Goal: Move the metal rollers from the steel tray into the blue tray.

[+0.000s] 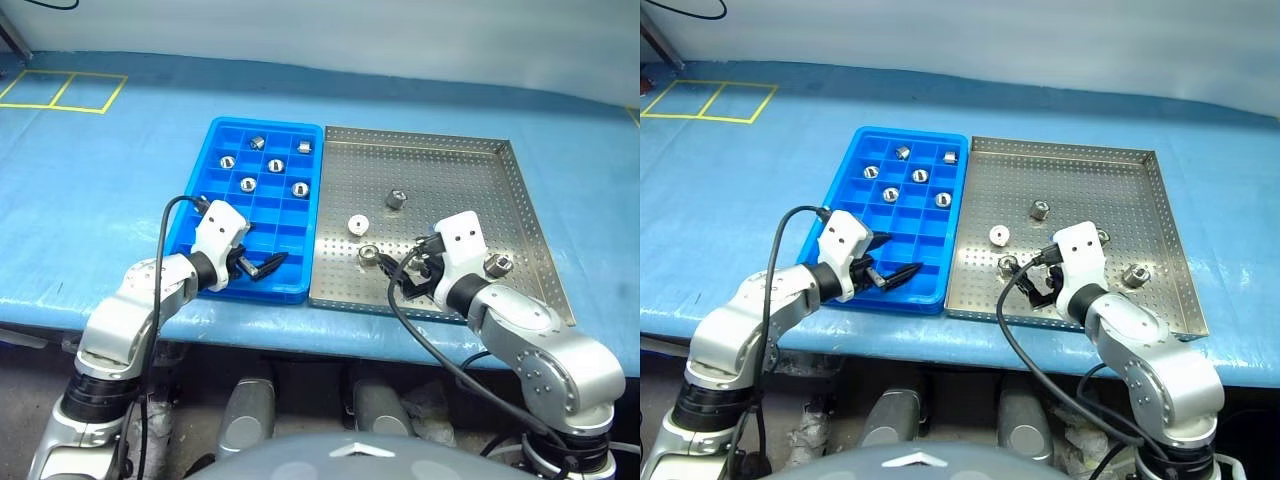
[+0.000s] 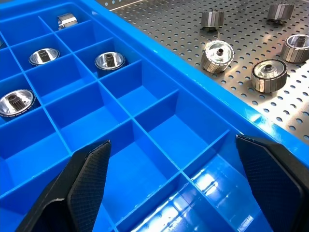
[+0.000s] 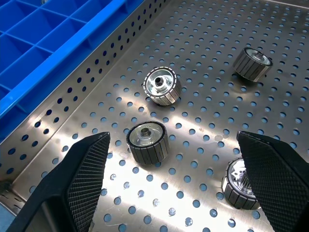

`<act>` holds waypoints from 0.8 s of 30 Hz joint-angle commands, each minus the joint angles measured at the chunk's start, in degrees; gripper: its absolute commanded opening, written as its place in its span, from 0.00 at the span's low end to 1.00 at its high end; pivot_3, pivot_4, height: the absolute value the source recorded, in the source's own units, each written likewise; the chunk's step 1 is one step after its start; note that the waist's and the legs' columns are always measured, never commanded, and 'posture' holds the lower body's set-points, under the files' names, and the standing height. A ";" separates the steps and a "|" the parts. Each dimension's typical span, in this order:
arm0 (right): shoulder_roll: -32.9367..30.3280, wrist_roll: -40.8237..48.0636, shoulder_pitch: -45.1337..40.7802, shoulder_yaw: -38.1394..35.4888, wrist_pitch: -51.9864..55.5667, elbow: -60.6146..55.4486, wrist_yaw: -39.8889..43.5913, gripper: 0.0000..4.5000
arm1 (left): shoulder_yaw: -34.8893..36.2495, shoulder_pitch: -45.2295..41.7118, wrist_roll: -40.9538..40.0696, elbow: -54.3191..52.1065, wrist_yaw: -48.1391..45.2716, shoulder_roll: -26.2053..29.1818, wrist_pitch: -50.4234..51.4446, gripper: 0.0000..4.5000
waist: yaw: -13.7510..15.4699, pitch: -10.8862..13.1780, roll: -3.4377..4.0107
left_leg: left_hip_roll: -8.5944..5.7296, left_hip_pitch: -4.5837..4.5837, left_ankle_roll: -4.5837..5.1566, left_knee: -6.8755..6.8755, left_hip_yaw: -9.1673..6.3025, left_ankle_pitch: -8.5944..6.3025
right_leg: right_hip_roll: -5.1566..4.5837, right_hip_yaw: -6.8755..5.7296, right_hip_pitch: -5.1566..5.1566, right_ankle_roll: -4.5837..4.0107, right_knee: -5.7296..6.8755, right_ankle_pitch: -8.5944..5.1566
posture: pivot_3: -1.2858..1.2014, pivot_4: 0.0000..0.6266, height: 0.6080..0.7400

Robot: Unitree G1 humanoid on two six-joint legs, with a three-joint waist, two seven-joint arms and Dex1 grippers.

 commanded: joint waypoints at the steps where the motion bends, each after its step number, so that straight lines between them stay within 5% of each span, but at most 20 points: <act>1: -0.44 -0.05 -0.95 -0.11 0.11 -1.06 -0.20 0.99 | 0.43 -0.02 -0.15 -2.11 0.17 0.37 0.02 1.00 | 0.00 0.00 0.00 | 0.00 0.00 0.00 0.01 0.00 0.00 | 0.00 0.00 0.00 0.00 0.00 0.00 | 0.53 0.24 1.00; 15: -0.81 -0.46 -0.79 0.52 -0.12 -1.32 -0.88 0.99 | -0.06 -1.79 0.17 -1.22 0.61 -0.33 -1.39 1.00 | 0.01 0.00 0.00 | 0.00 0.00 0.00 0.06 0.00 0.00 | 0.00 0.00 0.02 0.02 0.01 0.01 | 0.53 0.24 1.00; 24: -0.11 -1.21 -1.29 0.69 -0.91 -1.22 -1.85 0.99 | -7.80 -21.90 3.27 13.07 -4.22 -3.94 -4.32 1.00 | 0.07 0.02 -0.05 | -0.04 -0.02 0.01 0.30 -0.01 0.01 | 0.03 0.03 0.14 0.12 0.03 0.07 | 0.53 0.24 1.00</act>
